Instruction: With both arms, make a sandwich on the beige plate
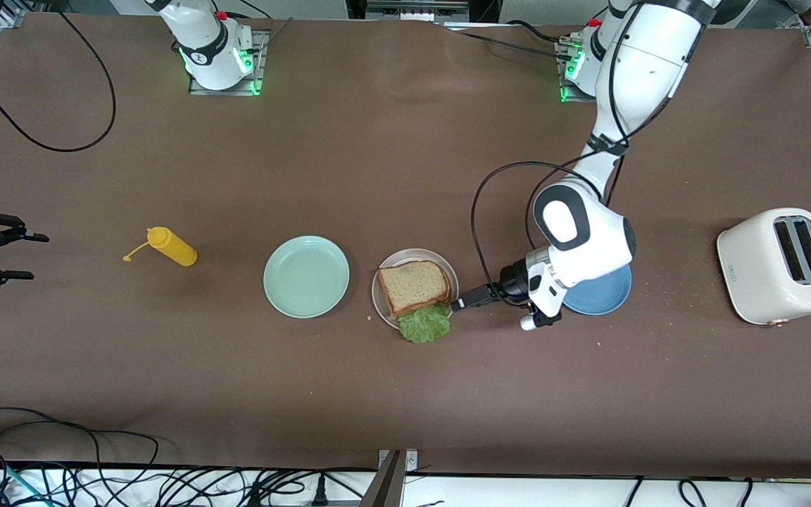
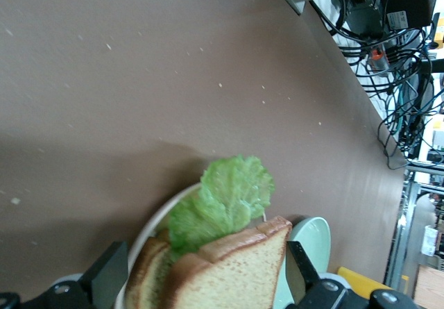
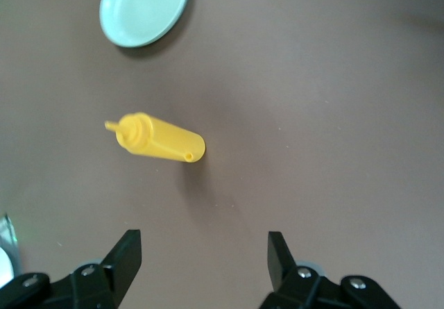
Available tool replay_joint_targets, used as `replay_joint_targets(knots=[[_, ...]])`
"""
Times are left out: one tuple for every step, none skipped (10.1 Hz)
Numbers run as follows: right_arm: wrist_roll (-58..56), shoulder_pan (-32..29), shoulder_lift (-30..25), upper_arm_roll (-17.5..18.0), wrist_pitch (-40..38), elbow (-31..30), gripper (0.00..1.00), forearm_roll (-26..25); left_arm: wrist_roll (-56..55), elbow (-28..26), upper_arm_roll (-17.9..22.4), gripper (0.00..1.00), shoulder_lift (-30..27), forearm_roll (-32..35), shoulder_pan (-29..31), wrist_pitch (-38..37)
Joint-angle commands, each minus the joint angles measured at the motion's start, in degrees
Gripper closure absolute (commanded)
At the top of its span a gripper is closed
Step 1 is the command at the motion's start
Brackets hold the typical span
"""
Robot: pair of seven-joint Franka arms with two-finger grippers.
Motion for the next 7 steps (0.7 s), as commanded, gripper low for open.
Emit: replay_joint_targets(knots=[[19.83, 4.33, -5.32, 0.01, -1.02, -0.48, 0.14, -7.28, 0.88, -5.08, 1.56, 0.00, -3.61, 6.14, 1.68, 0.20], [26.88, 4.78, -6.99, 0.19, -1.11, -0.48, 0.12, -8.79, 0.88, -7.54, 2.88, 0.00, -5.53, 10.43, 2.73, 0.20], [33.04, 4.87, -7.88, 0.19, -1.63, -0.48, 0.11, -9.15, 0.88, -9.65, 3.76, 0.00, -7.38, 14.57, 4.13, 0.11], [38.59, 6.00, -8.06, 0.19, -2.07, -0.48, 0.11, -11.68, 0.88, -11.50, 4.20, 0.00, -9.23, 18.26, 6.24, 0.03], [44.91, 8.28, -9.02, 0.01, -2.42, -0.48, 0.04, -13.27, 0.88, -13.78, 5.08, 0.00, -11.33, 22.48, 7.56, -0.06], [53.59, 9.08, -10.25, 0.19, -2.42, -0.56, 0.00, -13.46, 0.88, -16.07, 7.44, 0.00, -13.70, 26.26, 7.84, -0.24], [61.33, 10.48, -10.61, 0.27, -2.95, -0.65, 0.00, -13.64, 0.88, -18.87, 9.55, 0.00, -16.51, 30.21, 7.84, -0.33]])
